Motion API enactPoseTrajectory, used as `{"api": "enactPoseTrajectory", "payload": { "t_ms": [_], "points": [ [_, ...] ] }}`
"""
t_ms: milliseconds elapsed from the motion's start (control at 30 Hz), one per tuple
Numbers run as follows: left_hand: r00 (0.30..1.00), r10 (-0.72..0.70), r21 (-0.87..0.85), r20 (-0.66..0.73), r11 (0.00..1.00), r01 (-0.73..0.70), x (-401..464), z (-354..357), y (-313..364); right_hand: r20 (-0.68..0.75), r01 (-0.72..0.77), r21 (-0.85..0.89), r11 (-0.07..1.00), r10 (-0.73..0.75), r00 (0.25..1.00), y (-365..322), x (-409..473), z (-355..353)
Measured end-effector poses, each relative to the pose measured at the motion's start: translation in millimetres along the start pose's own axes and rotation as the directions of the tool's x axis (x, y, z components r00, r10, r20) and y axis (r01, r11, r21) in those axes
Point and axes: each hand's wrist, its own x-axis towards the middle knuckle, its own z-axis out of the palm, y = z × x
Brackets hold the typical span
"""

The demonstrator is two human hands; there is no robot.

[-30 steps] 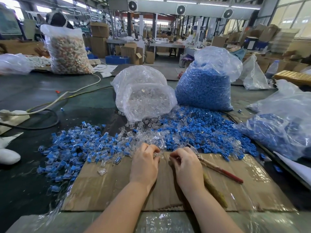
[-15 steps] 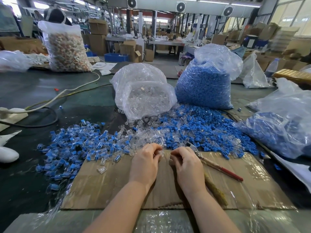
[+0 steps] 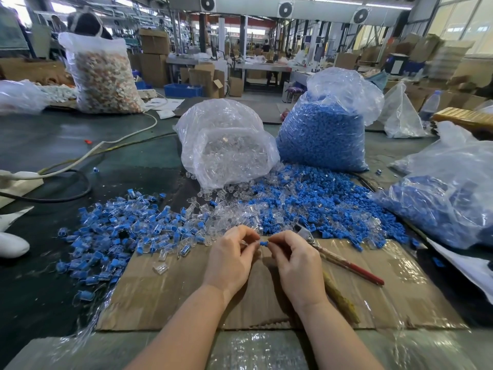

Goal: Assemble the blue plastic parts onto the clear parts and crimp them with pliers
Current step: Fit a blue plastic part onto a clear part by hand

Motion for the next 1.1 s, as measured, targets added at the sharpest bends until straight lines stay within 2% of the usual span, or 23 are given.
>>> {"api": "enactPoseTrajectory", "payload": {
  "t_ms": [267, 600, 800, 1100],
  "points": [
    [0.996, -0.057, -0.177, 0.072, 0.982, 0.069, 0.2, -2.7, 3.5, -0.007, 0.119, -0.167, 0.979, -0.122, 0.992, -4.0, -2.5, 1.7],
    [0.990, -0.123, -0.316, 0.067, 0.939, 0.137, 3.0, -7.8, 4.3, -0.011, 0.130, -0.073, 0.989, -0.131, 0.991, -2.6, -1.2, 1.1],
    [0.994, -0.085, -0.268, 0.073, 0.958, 0.102, 3.4, -7.5, 4.9, 0.043, 0.144, -0.026, 0.989, -0.143, 0.989, -2.6, -0.1, -0.9],
    [0.994, -0.068, -0.228, 0.084, 0.970, 0.085, 4.1, -7.6, 2.8, 0.042, 0.134, -0.035, 0.990, -0.132, 0.990, -2.5, 0.1, -1.3]
  ]
}}
